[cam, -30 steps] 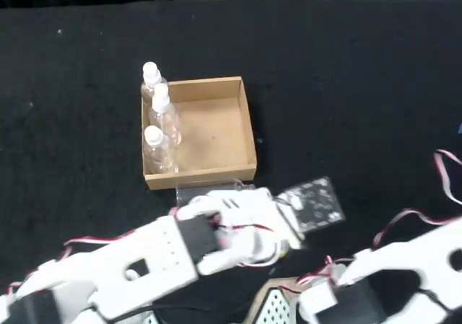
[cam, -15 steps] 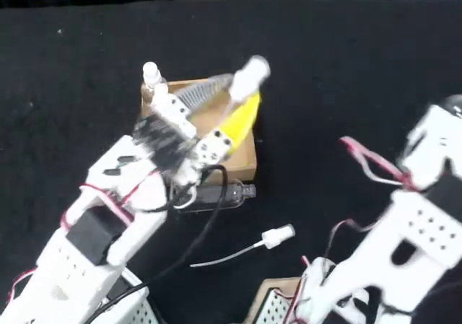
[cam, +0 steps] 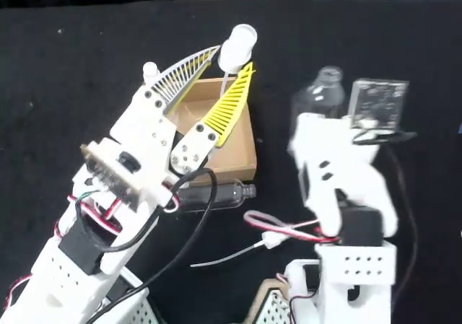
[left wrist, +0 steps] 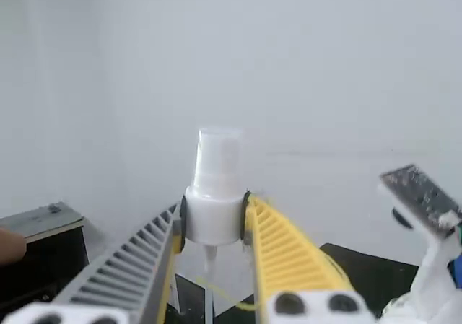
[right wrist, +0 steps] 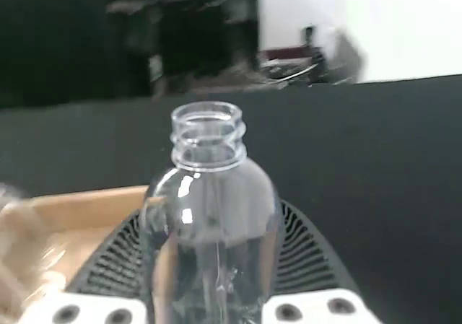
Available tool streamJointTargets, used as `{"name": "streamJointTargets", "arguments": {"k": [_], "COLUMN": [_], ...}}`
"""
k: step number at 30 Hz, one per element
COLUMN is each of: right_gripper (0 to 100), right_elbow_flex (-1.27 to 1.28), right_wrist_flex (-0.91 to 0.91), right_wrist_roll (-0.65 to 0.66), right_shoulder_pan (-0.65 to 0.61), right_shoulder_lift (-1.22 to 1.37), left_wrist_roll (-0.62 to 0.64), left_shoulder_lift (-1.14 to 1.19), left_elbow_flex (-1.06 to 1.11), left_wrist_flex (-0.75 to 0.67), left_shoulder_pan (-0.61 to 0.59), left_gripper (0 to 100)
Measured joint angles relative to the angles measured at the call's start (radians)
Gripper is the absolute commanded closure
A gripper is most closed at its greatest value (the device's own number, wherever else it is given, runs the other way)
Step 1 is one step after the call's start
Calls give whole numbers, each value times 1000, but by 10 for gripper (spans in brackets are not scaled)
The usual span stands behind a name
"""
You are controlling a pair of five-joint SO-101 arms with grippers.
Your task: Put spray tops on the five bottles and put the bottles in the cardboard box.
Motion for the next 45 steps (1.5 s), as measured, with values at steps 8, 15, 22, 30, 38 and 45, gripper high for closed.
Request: {"name": "streamJointTargets", "arguments": {"k": [8,15,22,30,38,45], "right_gripper": [987,987,987,987,987,987], "right_elbow_flex": [146,281,420,456,468,494], "right_wrist_flex": [-32,-155,-285,-284,-284,-282], "right_wrist_roll": [0,0,0,0,0,0], "right_shoulder_pan": [-147,-275,-301,-304,-304,-304], "right_shoulder_lift": [-104,-180,-310,-423,-425,-428], "left_wrist_roll": [0,58,233,245,249,249], "left_shoulder_lift": [-44,-44,-44,77,118,46], "left_elbow_flex": [146,226,226,216,196,196], "left_wrist_flex": [-175,-373,-402,-407,-407,-404], "left_shoulder_pan": [-2,-2,-2,2,2,3], "left_gripper": [917,917,917,917,917,917]}}
